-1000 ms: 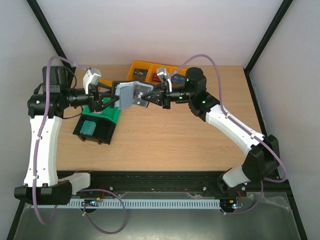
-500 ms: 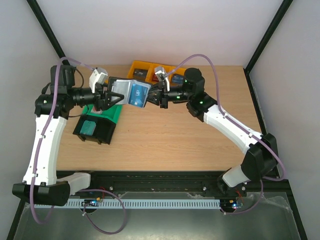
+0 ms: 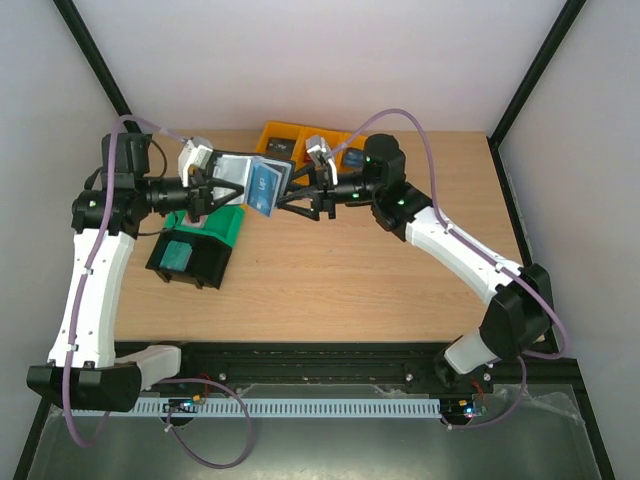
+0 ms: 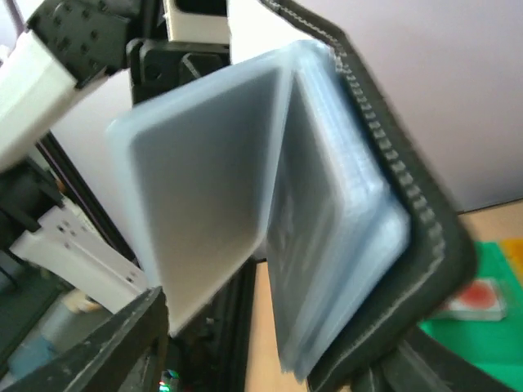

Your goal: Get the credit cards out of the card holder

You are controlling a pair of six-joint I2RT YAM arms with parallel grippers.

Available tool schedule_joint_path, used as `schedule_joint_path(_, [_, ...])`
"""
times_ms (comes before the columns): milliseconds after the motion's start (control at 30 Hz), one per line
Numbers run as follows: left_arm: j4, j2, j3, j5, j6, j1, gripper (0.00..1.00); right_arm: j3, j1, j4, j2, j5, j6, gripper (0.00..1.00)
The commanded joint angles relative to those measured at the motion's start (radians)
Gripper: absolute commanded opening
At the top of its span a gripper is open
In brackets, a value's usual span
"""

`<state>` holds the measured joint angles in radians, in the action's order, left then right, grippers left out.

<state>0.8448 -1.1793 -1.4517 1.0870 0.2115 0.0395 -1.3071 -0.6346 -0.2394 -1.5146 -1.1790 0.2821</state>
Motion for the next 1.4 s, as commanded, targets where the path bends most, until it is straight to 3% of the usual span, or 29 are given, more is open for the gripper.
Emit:
schedule_joint_path(0, [-0.013,0.015,0.001,0.086,-0.014,-0.028,0.02,-0.009,0.038,0.092,0.053,-0.052,-0.112,0.72])
schedule_joint_path(100, [-0.017,0.012,0.002,0.099,-0.017,-0.032,0.02,-0.008,0.039,0.123,0.049,-0.084,-0.134,0.99])
schedule_joint_path(367, [0.006,0.013,0.008,0.165,0.015,-0.035,0.02,0.011,0.006,-0.085,0.029,-0.001,0.005,0.99])
schedule_joint_path(500, [0.092,0.012,-0.014,0.23,0.123,-0.036,0.02,-0.005,0.006,-0.096,-0.003,0.058,0.026,0.99])
schedule_joint_path(600, [0.155,0.01,-0.017,0.258,0.217,-0.036,0.02,-0.011,0.006,-0.214,-0.037,0.003,0.147,0.97])
schedule_joint_path(667, [0.157,0.01,-0.011,0.253,0.227,-0.038,0.02,0.001,0.006,-0.329,-0.041,-0.042,0.218,0.82])
schedule_joint_path(833, [0.154,0.011,-0.002,0.244,0.23,-0.038,0.02,0.031,0.005,-0.401,-0.019,-0.088,0.274,0.12])
schedule_joint_path(867, [0.151,0.01,0.0,0.243,0.226,-0.038,0.02,0.033,0.004,-0.399,-0.015,-0.088,0.273,0.04])
schedule_joint_path(967, [0.105,0.01,0.01,0.223,0.172,-0.04,0.04,0.039,0.005,-0.369,0.002,-0.114,0.246,0.02])
schedule_joint_path(1000, [0.073,0.012,0.015,0.2,0.115,-0.042,0.16,0.038,0.006,-0.325,0.009,-0.107,0.209,0.02])
schedule_joint_path(1067, [-0.022,0.016,0.034,0.102,0.005,-0.05,0.5,0.021,0.015,-0.198,0.022,-0.04,0.122,0.02])
schedule_joint_path(1133, [-0.111,0.019,0.065,-0.059,-0.097,-0.062,0.73,0.006,0.028,-0.108,0.026,0.097,0.094,0.02])
schedule_joint_path(1200, [-0.185,0.016,0.108,-0.248,-0.162,-0.075,0.82,-0.005,0.042,-0.094,0.027,0.218,0.139,0.02])
schedule_joint_path(1367, [-0.269,0.013,0.158,-0.526,-0.201,-0.103,0.86,-0.169,0.042,0.317,-0.015,0.808,0.137,0.01])
